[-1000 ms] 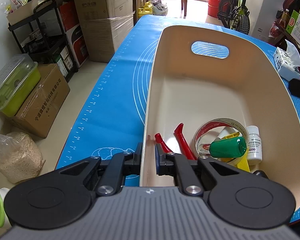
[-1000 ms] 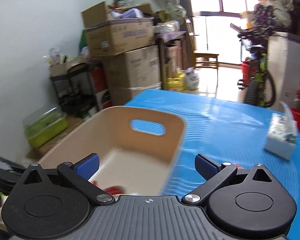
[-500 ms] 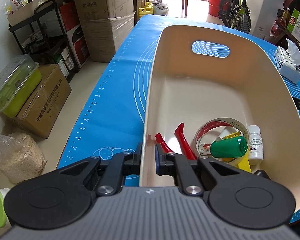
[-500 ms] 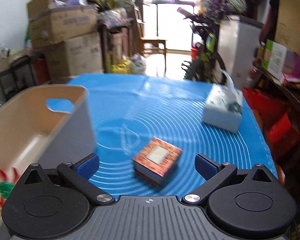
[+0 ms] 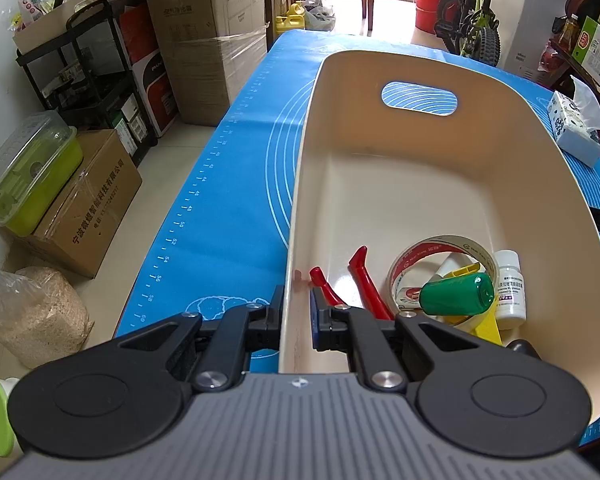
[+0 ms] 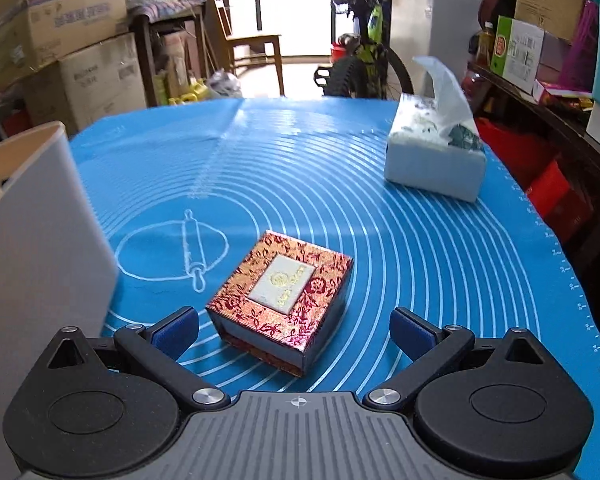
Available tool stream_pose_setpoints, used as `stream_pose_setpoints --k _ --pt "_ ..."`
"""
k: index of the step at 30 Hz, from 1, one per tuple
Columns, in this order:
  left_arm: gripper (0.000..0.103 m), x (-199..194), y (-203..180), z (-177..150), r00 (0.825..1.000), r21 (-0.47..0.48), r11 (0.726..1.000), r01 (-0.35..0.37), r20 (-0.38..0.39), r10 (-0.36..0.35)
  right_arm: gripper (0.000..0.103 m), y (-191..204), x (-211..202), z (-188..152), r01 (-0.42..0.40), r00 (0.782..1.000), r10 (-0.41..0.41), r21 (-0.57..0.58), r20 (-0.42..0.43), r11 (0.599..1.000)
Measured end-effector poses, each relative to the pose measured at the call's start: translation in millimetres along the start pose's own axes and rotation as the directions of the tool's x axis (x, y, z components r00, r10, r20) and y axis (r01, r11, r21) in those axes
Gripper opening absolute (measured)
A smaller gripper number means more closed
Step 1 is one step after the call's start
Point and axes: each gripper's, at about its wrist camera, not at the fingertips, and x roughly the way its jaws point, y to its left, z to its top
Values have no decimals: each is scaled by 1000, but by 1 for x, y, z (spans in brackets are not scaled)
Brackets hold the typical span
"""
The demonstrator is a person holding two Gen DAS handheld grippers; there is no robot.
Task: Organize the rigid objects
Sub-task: 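Grasp the red gift box with the right gripper and lift it, then carry the gift box into the basket and release it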
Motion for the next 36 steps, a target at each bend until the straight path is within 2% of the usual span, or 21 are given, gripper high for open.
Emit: stream_pose_setpoints --k 6,8,9,11,12,19,36 --pt "13 0 -1 0 1000 4 1000 -1 1 1 99 3 7 -1 17 1000 -17 0 6 1000" --pt "13 0 -1 0 1000 5 1000 -2 1 2 87 5 6 -2 35 999 -35 -13 19 999" --pt "13 0 0 0 1000 5 1000 -3 1 3 84 6 4 -3 30 999 -30 -15 29 999" --pt "13 0 0 -1 1000 5 1000 -3 0 3 65 7 0 -2 26 999 -25 -28 44 999" --pt "13 0 -1 -1 1000 4 1000 -3 0 3 63 7 -1 -2 25 999 -23 -38 44 999" --pt "13 0 0 -1 1000 3 1000 -2 1 2 62 1 -22 -5 11 998 -7 -71 68 997" --pt "13 -2 0 -1 1000 -6 1000 -7 1 7 62 -19 -108 -11 -63 986 82 -127 147 990"
